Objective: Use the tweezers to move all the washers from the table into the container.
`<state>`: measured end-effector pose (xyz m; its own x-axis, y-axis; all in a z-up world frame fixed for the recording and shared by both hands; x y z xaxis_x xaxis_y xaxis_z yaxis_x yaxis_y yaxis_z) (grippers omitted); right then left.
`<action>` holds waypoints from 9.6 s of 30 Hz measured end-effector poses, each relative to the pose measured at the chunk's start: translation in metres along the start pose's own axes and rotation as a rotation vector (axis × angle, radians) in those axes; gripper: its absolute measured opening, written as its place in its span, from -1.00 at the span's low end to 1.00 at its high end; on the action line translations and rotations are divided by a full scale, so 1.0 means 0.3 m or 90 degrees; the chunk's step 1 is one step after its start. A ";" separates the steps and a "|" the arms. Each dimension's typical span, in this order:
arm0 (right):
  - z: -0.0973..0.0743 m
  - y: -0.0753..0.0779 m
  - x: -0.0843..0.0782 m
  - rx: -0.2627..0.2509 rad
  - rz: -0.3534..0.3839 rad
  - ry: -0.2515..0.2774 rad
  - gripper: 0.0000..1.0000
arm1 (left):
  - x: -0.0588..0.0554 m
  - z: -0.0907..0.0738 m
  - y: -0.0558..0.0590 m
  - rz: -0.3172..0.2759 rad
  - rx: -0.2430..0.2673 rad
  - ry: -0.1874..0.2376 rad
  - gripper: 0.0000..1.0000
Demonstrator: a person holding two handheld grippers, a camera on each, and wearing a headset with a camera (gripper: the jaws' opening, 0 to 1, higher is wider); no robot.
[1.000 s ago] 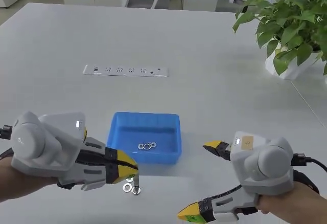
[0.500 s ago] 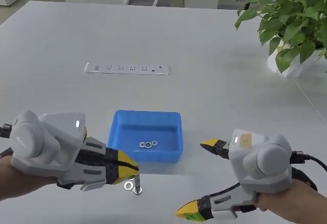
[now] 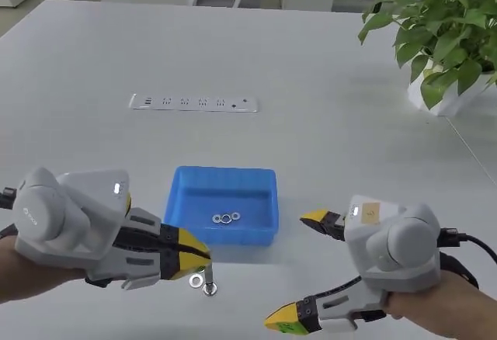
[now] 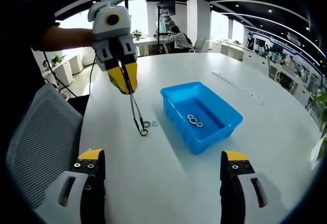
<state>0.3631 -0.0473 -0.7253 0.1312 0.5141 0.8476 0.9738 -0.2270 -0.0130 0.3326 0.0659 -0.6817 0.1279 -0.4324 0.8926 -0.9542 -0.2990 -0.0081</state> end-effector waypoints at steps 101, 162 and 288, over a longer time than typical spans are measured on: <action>0.301 -0.154 0.048 0.184 -0.184 -0.033 -0.85 | -0.013 0.013 0.000 0.020 -0.054 -0.026 -0.89; 0.151 -0.127 0.223 0.188 -0.219 -0.005 -0.84 | -0.064 -0.119 0.058 -0.093 0.089 -0.007 0.47; 0.297 0.235 0.070 0.195 -0.208 -0.060 -0.81 | 0.113 0.152 -0.322 0.070 -0.005 -0.008 -0.89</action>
<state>0.4510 0.0210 -0.7557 -0.1902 0.5940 0.7817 0.9750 0.2075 0.0795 0.4414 0.0414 -0.6712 0.0264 -0.4727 0.8808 -0.9649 -0.2424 -0.1012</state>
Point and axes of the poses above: the centre of the closed fingertips' face, and the gripper's own axes: z roughly forward along the fingers, y roughly to its right, x roughly out of its top, the point moved 3 cm from there along -z, roughly backward along the fingers, and after that the axes turned 5 degrees about y, right-handed, at the moved point
